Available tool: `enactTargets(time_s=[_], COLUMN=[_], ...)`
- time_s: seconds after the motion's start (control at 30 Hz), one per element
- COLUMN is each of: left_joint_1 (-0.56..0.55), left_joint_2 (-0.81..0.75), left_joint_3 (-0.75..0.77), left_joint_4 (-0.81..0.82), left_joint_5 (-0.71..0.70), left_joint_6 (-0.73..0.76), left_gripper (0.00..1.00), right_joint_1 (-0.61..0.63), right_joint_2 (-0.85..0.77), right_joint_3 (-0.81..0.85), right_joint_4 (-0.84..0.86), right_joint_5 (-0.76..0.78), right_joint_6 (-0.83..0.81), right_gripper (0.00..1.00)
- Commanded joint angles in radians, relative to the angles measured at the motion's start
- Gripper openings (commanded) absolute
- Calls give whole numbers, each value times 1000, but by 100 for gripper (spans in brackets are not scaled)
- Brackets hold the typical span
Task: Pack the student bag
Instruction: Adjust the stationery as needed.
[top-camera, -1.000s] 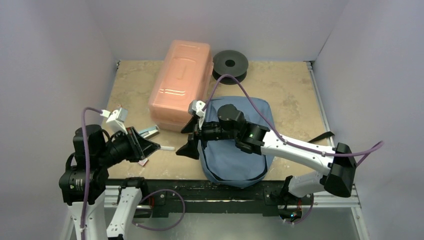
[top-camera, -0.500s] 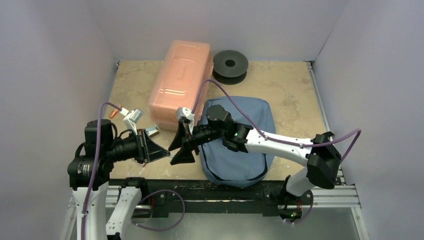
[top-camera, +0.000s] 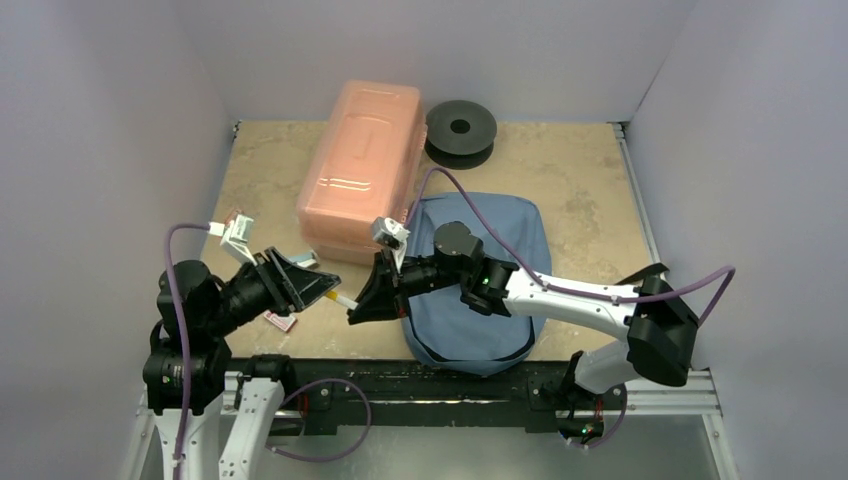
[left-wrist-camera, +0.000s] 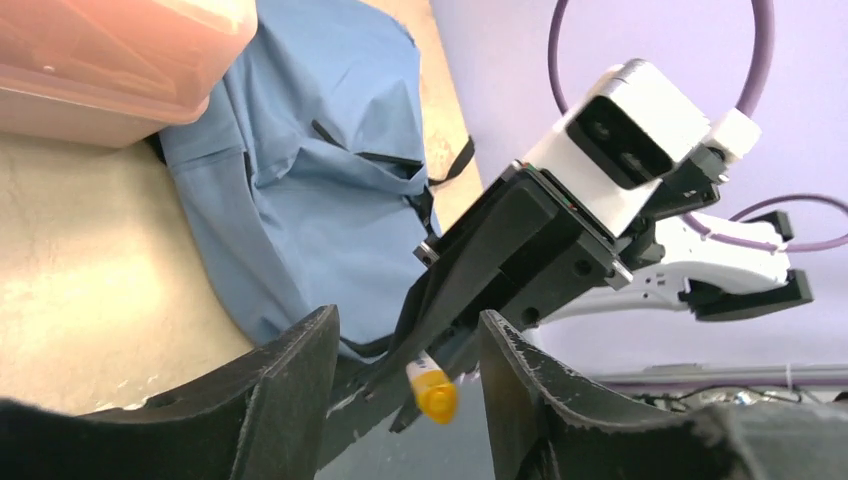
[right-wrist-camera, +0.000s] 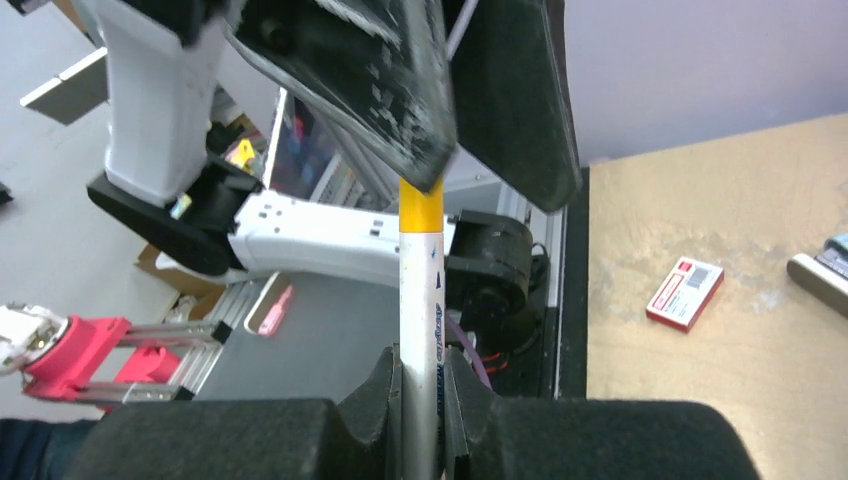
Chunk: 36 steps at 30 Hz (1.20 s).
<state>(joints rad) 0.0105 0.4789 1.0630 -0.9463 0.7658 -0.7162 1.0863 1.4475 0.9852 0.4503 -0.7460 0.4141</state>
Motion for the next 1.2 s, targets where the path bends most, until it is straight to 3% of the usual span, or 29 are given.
enactTargets(time_s=[0.0, 0.87, 0.93, 1.0, 1.07, 1.1, 1.13, 1.17], left_joint_1=[-2, -1, -1, -2, -2, -2, -2, -2], left_joint_2=[-41, -17, -19, -27, -46, -57, -64, -69], left_joint_3=[-76, -37, -38, -40, -43, -44, -43, -37], left_joint_4=[237, 206, 208, 204, 211, 217, 212, 199], left_joint_5=[-37, -15, -23, -45, -81, -100, -123, -152], left_joint_6=[-223, -81, -72, -65, -55, -49, -43, -34], left_gripper=[48, 25, 18, 0, 0, 0, 0, 0], right_joint_1=[-3, -32, -32, -31, -31, -31, -31, -32], right_joint_2=[-33, 21, 22, 23, 26, 30, 32, 32], right_joint_3=[10, 84, 84, 84, 90, 100, 112, 126], right_joint_4=[96, 62, 62, 58, 41, 10, -31, -80], right_joint_5=[62, 97, 97, 95, 104, 115, 138, 169], right_joint_6=[55, 74, 74, 71, 70, 61, 50, 39], right_gripper=[0, 0, 0, 0, 0, 6, 30, 61])
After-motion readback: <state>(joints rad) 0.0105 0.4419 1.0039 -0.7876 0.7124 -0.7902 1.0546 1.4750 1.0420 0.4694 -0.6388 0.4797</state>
